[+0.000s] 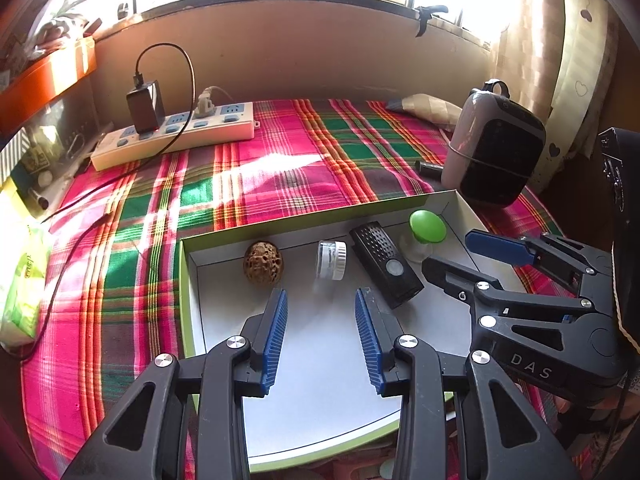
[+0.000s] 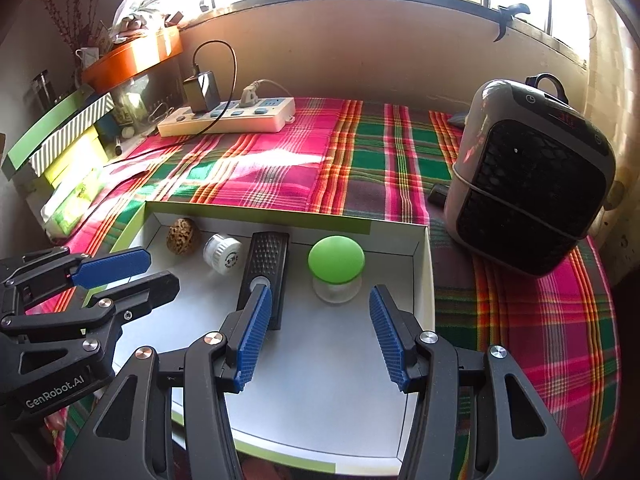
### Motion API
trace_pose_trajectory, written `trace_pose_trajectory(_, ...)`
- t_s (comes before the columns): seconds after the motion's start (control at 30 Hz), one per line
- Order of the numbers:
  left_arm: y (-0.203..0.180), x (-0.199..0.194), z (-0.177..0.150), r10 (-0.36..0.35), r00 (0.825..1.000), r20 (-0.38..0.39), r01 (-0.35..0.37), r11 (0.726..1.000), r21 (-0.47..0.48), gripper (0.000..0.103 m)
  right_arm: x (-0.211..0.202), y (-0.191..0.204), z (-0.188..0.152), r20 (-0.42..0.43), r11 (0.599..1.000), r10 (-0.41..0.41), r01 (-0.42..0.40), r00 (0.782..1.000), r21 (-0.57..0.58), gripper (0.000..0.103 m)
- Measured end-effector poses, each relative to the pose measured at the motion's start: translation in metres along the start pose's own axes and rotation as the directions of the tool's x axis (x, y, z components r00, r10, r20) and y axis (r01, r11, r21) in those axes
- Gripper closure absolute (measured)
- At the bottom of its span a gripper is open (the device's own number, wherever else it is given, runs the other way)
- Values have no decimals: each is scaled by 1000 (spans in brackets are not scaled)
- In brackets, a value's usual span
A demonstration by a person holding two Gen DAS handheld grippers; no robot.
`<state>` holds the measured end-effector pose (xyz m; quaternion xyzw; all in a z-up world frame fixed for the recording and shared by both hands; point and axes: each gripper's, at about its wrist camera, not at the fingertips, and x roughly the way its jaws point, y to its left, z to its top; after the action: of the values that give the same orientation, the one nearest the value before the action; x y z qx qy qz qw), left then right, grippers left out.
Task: Organize objects
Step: 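Lift both open grippers out of the tray and pull back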
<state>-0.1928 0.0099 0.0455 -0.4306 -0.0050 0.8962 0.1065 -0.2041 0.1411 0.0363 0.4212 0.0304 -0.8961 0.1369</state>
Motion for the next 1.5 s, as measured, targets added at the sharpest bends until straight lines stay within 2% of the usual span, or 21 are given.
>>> trace_pose_trajectory(0.17, -4, -16, -8, 42, 998, 42, -43, 999, 23, 69, -12, 1, -7, 19, 1000, 9, -10, 1000, 18, 51)
trace_pose_trajectory(0.53, -13, -44, -34, 21, 998, 66, -22, 1000, 15, 69, -42, 14, -30, 70, 1000, 13, -14, 997, 3, 51)
trace_pose_trajectory(0.73, -9, -55, -48, 17, 997, 79, -17, 1000, -10, 69, -56, 18, -45, 98, 1000, -6, 5, 995, 14, 51)
trace_pose_trajectory(0.97, 1, -63, -68, 20, 997, 75, -16, 999, -48, 68, -72, 24, -58, 138, 997, -79, 78, 987, 13, 51)
trace_pose_trajectory(1.07, 5, -70, -74, 20, 996, 92, -15, 998, -58, 68, -86, 36, -64, 204, 979, -192, 201, 960, -24, 51)
trace_pose_trajectory(1.23, 11, -76, -81, 27, 995, 97, -19, 997, -79, 68, -113, 49, -65, 299, 951, -283, 307, 911, -35, 51)
trace_pose_trajectory(1.43, 17, -80, -89, 39, 994, 101, -30, 996, -89, 68, -129, 62, -66, 357, 926, -326, 371, 875, -65, 51)
trace_pose_trajectory(1.5, 16, -82, -91, 46, 993, 108, -38, 996, -80, 68, -131, 65, -67, 362, 930, -314, 361, 878, -69, 51)
